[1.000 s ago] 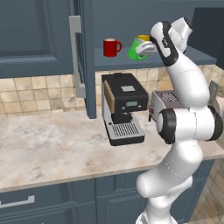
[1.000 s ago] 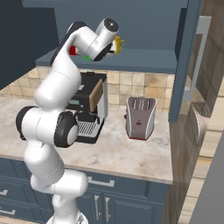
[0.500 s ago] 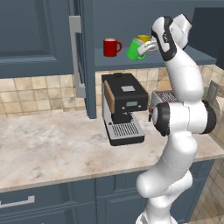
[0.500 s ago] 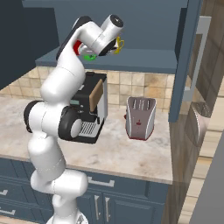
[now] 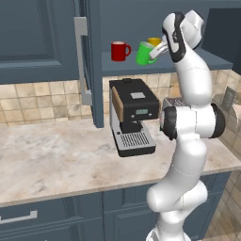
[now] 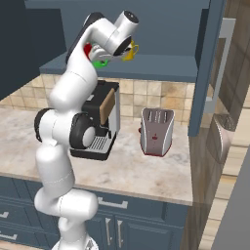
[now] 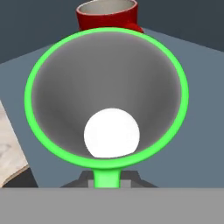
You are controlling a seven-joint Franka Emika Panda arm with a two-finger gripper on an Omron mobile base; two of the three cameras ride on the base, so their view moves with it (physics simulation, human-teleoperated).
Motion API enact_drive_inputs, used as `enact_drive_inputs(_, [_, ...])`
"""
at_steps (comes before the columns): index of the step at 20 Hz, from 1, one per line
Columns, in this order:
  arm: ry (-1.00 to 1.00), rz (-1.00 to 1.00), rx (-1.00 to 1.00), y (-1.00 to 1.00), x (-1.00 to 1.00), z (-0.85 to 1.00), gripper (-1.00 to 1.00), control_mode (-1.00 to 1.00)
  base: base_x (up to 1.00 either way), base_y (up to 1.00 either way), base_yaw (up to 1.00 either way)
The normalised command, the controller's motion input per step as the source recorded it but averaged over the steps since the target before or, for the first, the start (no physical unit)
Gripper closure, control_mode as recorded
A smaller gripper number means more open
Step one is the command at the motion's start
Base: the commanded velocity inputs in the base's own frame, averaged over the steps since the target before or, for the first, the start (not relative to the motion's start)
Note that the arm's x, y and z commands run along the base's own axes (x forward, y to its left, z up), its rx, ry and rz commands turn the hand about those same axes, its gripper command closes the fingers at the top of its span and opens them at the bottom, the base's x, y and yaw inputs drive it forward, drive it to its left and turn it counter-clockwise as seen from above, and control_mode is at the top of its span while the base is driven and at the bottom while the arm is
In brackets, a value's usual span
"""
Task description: Pick the mug on the counter and place it in the cabinet with the handle facing the right, like the mugs already inside.
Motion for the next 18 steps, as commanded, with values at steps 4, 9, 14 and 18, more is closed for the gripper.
enact_drive_inputs(4, [0.0,0.1,-0.05,0.0,0.09,-0.28,1.0,-1.0,0.0,0.0,0.0])
enact_drive_inputs(9, [0.0,0.07,-0.01,0.0,0.05,-0.39,1.0,-1.0,0.0,0.0,0.0])
enact_drive_inputs(14, [0.0,0.03,0.0,0.0,0.06,-0.44,-1.0,-1.0,0.0,0.0,0.0])
enact_drive_inputs(18, [-0.01,0.0,0.0,-0.1,0.0,-0.27,-1.0,-1.0,0.0,0.0,0.0])
